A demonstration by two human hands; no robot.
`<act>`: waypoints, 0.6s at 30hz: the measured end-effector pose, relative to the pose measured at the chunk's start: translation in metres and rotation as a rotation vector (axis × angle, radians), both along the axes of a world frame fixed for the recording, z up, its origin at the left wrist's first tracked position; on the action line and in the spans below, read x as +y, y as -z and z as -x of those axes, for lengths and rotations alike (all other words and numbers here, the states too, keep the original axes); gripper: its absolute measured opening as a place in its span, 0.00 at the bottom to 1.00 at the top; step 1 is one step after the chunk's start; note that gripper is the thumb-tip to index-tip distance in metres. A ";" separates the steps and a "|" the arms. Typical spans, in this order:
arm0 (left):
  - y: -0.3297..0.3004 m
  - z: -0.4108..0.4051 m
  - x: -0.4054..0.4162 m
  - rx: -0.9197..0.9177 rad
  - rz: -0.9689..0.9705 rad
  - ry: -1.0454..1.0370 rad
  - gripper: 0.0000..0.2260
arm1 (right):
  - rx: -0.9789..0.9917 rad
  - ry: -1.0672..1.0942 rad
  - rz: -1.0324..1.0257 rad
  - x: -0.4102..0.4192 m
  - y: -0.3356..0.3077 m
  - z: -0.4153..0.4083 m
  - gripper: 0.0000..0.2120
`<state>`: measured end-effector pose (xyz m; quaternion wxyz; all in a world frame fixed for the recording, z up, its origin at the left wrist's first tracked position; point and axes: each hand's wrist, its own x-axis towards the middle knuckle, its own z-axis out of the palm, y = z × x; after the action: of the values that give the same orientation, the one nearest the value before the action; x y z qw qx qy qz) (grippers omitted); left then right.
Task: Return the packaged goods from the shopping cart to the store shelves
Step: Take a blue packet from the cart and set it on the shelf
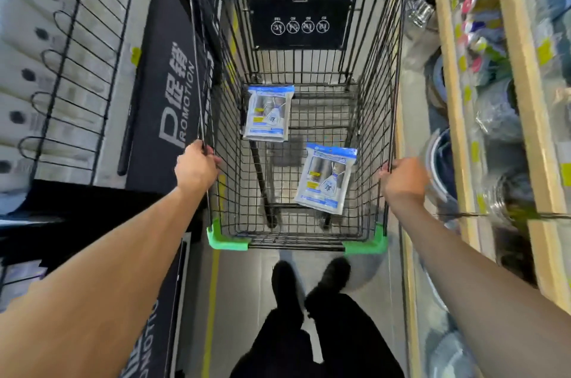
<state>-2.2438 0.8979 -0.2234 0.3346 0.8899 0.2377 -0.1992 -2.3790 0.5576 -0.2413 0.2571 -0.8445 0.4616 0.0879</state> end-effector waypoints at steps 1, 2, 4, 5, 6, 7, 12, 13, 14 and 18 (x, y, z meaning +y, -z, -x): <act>0.001 0.014 0.005 -0.004 -0.023 0.012 0.09 | -0.004 -0.004 0.004 0.004 0.001 0.012 0.13; 0.001 0.030 0.010 0.000 -0.041 0.016 0.09 | 0.000 -0.017 0.005 0.007 0.001 0.024 0.16; 0.007 0.052 0.018 -0.009 -0.023 -0.026 0.09 | 0.009 -0.054 -0.007 0.009 -0.002 0.040 0.21; 0.011 0.063 0.023 -0.012 0.002 -0.063 0.09 | 0.012 -0.079 -0.037 0.008 -0.005 0.049 0.21; 0.016 0.073 0.027 -0.006 0.025 -0.098 0.08 | 0.022 -0.105 -0.056 0.008 -0.010 0.058 0.20; 0.028 0.079 0.034 -0.004 0.038 -0.115 0.07 | 0.029 -0.136 -0.056 0.008 -0.015 0.066 0.19; -0.008 0.119 0.014 -0.028 -0.247 -0.022 0.04 | 0.041 -0.489 0.329 0.025 -0.036 0.099 0.29; -0.015 0.124 0.007 -0.135 -0.393 0.027 0.08 | -0.007 -0.566 0.401 0.030 -0.036 0.101 0.37; -0.021 0.126 0.000 -0.292 -0.487 0.052 0.14 | -0.060 -0.631 0.422 0.036 -0.034 0.101 0.41; 0.003 0.116 -0.042 -0.532 -0.210 0.452 0.14 | -0.011 -0.700 0.208 0.060 -0.005 0.084 0.25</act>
<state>-2.3599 0.8556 -0.2267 0.2393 0.9701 -0.0412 -0.0040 -2.4634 0.6173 -0.2361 0.1265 -0.9734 0.1497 0.1187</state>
